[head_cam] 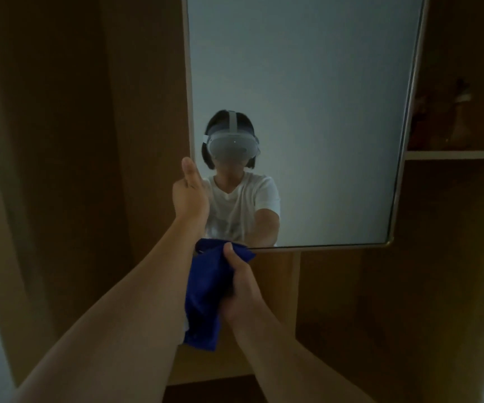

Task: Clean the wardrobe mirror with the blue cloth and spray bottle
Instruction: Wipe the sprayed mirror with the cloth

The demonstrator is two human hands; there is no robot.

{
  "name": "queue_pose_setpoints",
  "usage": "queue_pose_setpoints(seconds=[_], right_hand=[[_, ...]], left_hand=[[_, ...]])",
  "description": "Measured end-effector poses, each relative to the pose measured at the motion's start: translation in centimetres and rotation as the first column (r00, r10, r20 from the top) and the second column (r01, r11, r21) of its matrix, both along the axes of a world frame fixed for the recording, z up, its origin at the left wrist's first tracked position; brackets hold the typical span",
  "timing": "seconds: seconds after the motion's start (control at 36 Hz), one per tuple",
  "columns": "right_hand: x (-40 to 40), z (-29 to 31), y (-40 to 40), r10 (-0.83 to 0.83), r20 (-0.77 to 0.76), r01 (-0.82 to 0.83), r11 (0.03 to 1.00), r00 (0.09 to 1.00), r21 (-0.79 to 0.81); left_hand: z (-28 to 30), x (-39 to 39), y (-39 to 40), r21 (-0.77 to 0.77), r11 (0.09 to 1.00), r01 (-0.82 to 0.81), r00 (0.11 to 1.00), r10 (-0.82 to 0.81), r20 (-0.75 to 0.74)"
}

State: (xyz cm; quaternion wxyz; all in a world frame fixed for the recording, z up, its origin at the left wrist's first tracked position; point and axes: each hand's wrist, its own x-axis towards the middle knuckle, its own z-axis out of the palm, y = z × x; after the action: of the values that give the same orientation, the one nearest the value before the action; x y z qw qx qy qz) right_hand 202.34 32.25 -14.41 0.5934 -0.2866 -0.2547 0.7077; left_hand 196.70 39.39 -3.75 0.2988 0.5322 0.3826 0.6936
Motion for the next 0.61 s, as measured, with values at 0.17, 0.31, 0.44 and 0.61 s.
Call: queue_pose_setpoints(seconds=[0.17, 0.31, 0.44, 0.61], right_hand=[[6.0, -0.7, -1.4, -0.188, -0.060, 0.187, 0.982, 0.980, -0.016], [7.7, -1.5, -1.5, -0.262, 0.055, 0.266, 0.961, 0.964, -0.078], [10.1, -3.1, -1.9, -0.328, 0.166, 0.353, 0.923, 0.930, -0.154], [15.6, -5.0, -4.2, -0.648, 0.113, 0.638, 0.679, 0.754, -0.364]], left_hand=[[0.0, 0.3, 0.7, 0.013, 0.998, -0.064, 0.998, 0.063, 0.015], [-0.1, 0.3, 1.3, -0.011, 0.997, -0.080, 0.996, 0.080, 0.040], [-0.2, 0.4, 1.7, -0.031, 0.991, -0.133, 0.990, 0.135, 0.049], [-0.2, 0.6, 1.9, -0.072, 0.983, -0.166, 0.981, 0.172, 0.086]])
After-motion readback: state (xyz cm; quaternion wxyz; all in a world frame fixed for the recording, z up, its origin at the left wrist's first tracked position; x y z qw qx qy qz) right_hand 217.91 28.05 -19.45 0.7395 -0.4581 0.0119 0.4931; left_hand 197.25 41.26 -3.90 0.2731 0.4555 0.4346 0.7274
